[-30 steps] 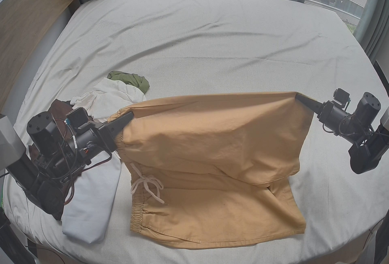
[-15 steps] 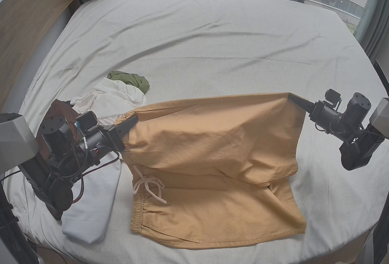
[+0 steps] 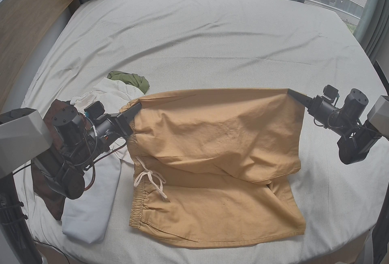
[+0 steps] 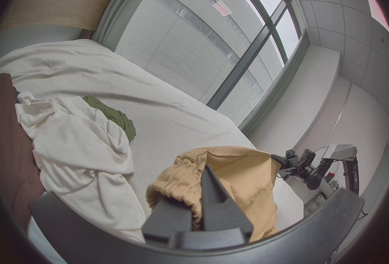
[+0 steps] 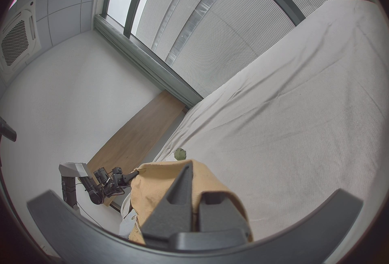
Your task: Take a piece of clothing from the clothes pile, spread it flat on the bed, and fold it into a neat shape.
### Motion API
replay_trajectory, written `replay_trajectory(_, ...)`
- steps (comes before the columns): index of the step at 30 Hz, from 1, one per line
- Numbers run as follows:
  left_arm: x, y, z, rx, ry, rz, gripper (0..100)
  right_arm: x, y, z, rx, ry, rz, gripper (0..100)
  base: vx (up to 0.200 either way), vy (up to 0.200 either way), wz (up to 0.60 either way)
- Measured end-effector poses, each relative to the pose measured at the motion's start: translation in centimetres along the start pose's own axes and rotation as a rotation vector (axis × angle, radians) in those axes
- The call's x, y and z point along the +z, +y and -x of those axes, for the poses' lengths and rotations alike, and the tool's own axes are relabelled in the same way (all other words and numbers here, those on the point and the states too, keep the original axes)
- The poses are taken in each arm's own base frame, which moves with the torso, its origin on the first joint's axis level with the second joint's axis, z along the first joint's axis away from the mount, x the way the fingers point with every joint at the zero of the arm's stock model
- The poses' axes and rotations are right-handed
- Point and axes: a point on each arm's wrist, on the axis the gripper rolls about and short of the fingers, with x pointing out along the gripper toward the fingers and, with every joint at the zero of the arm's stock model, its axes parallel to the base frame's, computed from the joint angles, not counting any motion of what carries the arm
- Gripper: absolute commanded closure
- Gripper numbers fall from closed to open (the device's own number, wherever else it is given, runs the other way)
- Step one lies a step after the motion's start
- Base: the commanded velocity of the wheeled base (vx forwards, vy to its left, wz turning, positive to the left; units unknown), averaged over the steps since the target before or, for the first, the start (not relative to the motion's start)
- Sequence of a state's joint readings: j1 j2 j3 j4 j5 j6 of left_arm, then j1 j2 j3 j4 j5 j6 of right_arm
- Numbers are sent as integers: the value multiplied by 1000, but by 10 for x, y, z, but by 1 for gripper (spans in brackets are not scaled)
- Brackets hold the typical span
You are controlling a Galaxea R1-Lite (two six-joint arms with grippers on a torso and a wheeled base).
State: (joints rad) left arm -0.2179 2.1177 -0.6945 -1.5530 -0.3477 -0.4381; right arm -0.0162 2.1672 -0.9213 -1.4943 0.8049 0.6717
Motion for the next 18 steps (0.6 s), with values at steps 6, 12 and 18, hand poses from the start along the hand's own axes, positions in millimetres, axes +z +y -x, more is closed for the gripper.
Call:
replay_trajectory(6, -4, 4, -2, 10, 5, 11, 100, 1, -7, -5, -7, 6, -9, 100, 0, 0, 0)
replay_trajectory(12, -9, 10, -4, 40, 4, 18, 100, 3, -11, -11, -1, 3, -3, 100, 0, 0, 0)
replay_trajectory(18, -11, 15, -9, 63, -7, 35, 100, 5, -15, -18, -1, 11, -12, 100, 0, 0, 0)
